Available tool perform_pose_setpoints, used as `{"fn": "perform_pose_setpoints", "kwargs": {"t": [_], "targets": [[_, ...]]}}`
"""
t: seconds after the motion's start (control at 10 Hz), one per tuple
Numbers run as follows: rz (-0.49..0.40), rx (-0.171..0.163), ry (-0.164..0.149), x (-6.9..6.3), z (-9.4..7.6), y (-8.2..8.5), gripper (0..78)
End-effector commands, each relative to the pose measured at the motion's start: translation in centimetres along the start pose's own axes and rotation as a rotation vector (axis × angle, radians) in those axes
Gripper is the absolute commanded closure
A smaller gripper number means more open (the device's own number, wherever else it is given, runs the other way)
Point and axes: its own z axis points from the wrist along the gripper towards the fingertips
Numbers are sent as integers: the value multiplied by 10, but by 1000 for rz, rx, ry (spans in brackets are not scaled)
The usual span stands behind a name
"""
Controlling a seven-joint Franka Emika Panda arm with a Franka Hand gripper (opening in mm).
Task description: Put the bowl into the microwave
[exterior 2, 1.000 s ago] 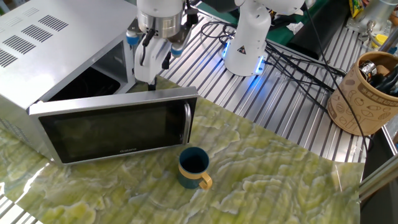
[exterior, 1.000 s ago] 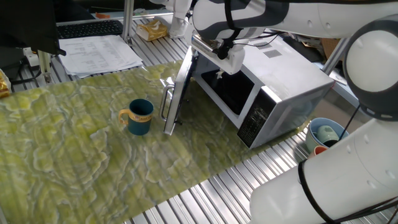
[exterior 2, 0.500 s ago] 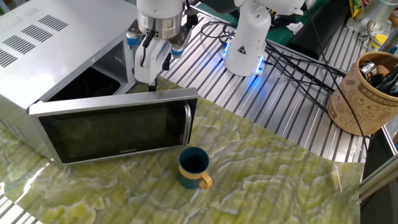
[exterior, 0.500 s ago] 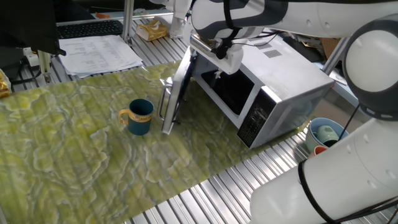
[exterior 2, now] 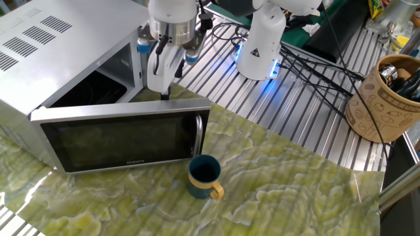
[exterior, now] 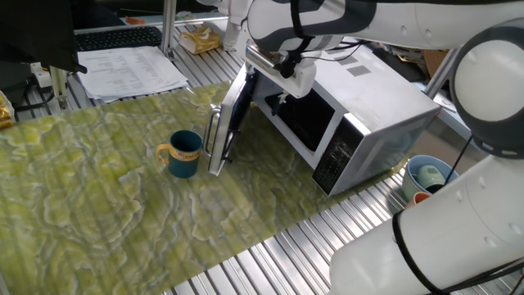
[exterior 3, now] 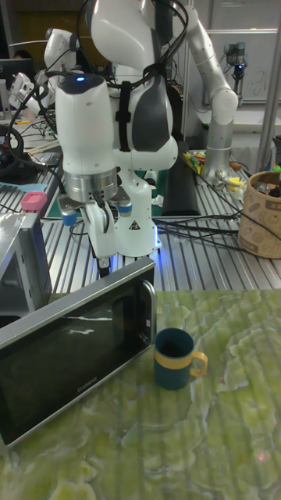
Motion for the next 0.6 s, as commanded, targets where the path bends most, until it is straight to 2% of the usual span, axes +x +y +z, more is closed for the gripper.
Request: {"fn": "perform_pose_setpoints", "kwargs": {"t": [0.1,0.6], "targets": [[-11,-9,9,1,-3,3,2],[-19,-21,22,3,-1,5,2]]}}
